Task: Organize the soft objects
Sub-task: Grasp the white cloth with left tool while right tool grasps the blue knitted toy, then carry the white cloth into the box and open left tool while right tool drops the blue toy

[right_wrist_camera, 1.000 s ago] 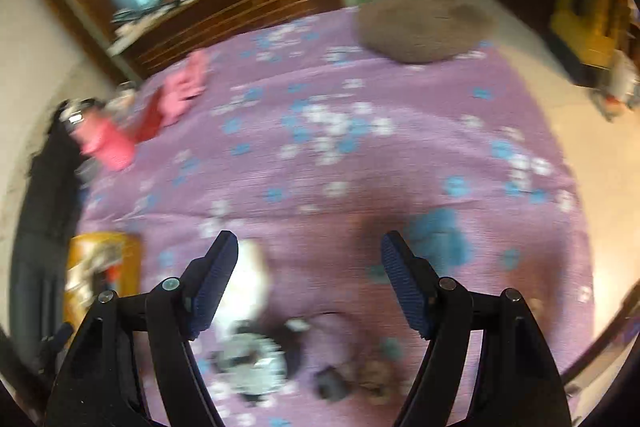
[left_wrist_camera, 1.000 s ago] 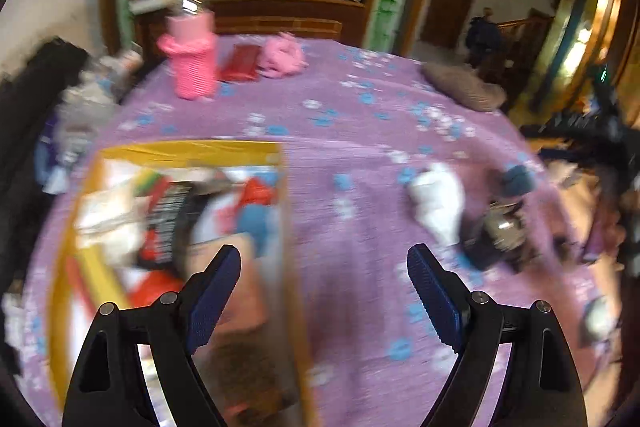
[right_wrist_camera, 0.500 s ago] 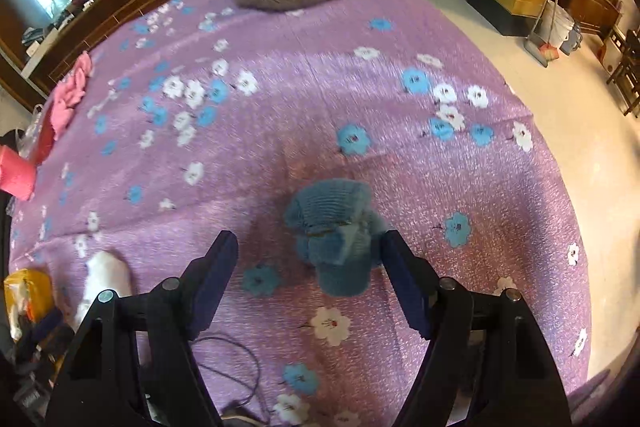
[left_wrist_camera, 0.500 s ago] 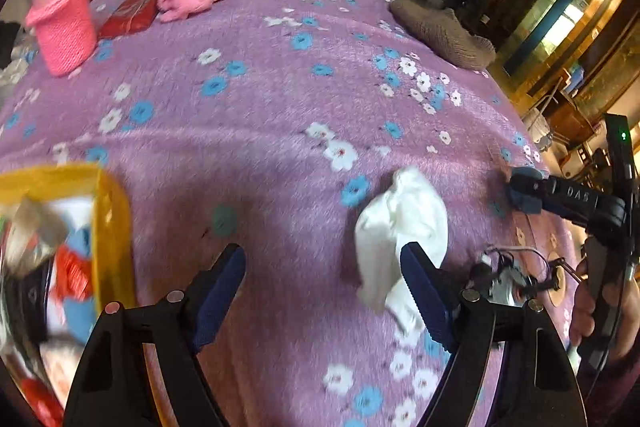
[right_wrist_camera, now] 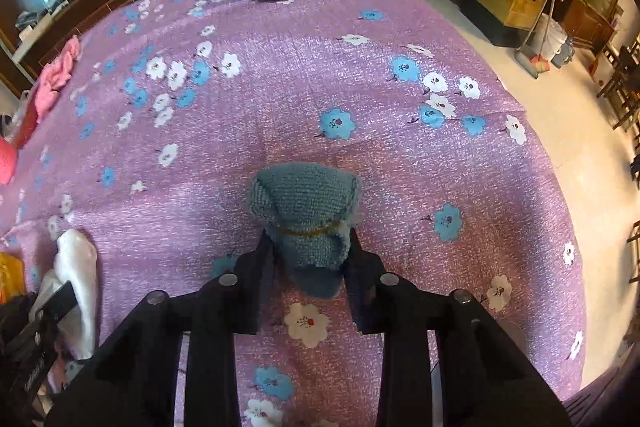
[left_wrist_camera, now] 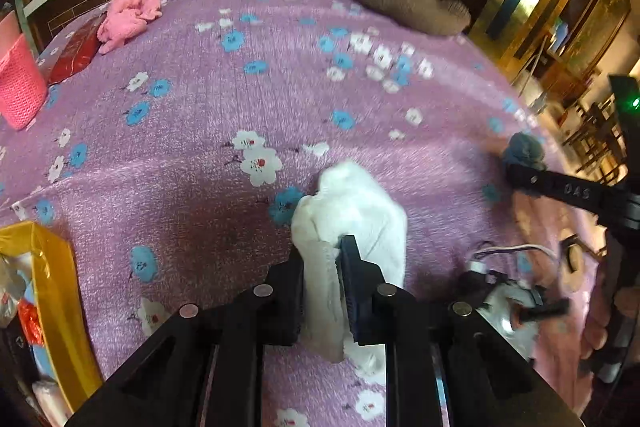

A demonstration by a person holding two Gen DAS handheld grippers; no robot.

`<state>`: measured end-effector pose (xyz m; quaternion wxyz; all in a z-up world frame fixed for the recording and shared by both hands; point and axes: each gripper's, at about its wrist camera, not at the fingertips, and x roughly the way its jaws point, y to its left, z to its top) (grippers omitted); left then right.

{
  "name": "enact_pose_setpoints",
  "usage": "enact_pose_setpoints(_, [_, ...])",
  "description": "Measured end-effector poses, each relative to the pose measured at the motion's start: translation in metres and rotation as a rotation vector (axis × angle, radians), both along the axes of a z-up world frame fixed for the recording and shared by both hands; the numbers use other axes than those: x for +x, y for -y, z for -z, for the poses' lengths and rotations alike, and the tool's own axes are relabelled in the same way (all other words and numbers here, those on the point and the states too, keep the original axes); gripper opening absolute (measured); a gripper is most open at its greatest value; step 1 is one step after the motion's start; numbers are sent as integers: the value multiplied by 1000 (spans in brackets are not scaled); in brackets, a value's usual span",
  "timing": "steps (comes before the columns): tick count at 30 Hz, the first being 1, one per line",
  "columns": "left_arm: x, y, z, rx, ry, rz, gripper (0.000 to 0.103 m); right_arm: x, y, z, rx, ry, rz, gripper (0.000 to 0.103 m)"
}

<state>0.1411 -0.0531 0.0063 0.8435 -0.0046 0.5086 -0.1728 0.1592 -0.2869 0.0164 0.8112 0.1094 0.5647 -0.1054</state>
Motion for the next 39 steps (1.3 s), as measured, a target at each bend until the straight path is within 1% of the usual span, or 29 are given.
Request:
enact_pose_setpoints(1, [-4, -6, -7, -10, 12, -8, 12, -2, 0, -4, 8, 11, 0, 26])
enact_pose_setpoints(4, [-17, -24, -24, -73, 40, -33, 10, -10, -3, -20, 25, 56, -15, 26])
enact_pose_setpoints(8, [-49, -59, -49, -162, 87, -63, 10, -26, -12, -47, 54, 121, -43, 26])
enact_pose_setpoints(12, [-95, -106, -78, -258, 150, -115, 10, -45, -36, -74, 85, 177, -111, 26])
enact_pose_setpoints(15, [-138, -148, -101, -303, 199, -162, 10, -57, -61, -87, 115, 202, -175, 26])
enact_pose_setpoints(19, [-196, -206, -120, -301, 267, -245, 10, -77, -111, -97, 154, 218, -292, 26])
enact_pose_setpoints(20, [-208, -220, -122, -293, 283, -276, 10, -81, -123, -98, 163, 217, -321, 26])
enact_pose_setpoints(21, [-221, -237, -125, -262, 304, -315, 10, -86, -138, -98, 178, 216, -354, 26])
enact_pose_setpoints(23, [-235, -259, -123, -237, 315, -365, 10, -93, -167, -95, 214, 207, -421, 26])
enact_pose_setpoints(24, [-242, -274, -119, -232, 305, -397, 10, -97, -186, -93, 236, 201, -460, 26])
enact_pose_setpoints(26, [-249, -293, -110, -208, 291, -443, 10, -102, -213, -89, 260, 189, -520, 26])
enact_pose_setpoints(29, [-256, -315, -98, -177, 278, -499, 10, -110, -250, -82, 279, 169, -601, 26])
enact_pose_setpoints(31, [-258, -331, -88, -174, 262, -538, 10, -116, -272, -77, 284, 156, -651, 26])
enact_pose_setpoints(34, [-253, -337, -76, -171, 239, -560, 10, -128, -301, -70, 298, 136, -729, 27])
enact_pose_setpoints(35, [-244, -328, -78, -167, 232, -562, 10, -131, -309, -68, 296, 133, -752, 27])
enact_pose_setpoints(36, [-241, -330, -73, -166, 223, -563, 10, -135, -318, -67, 292, 130, -776, 27])
enact_pose_setpoints(39, [-214, -330, -60, -155, 204, -570, 10, -145, -336, -61, 294, 115, -838, 27])
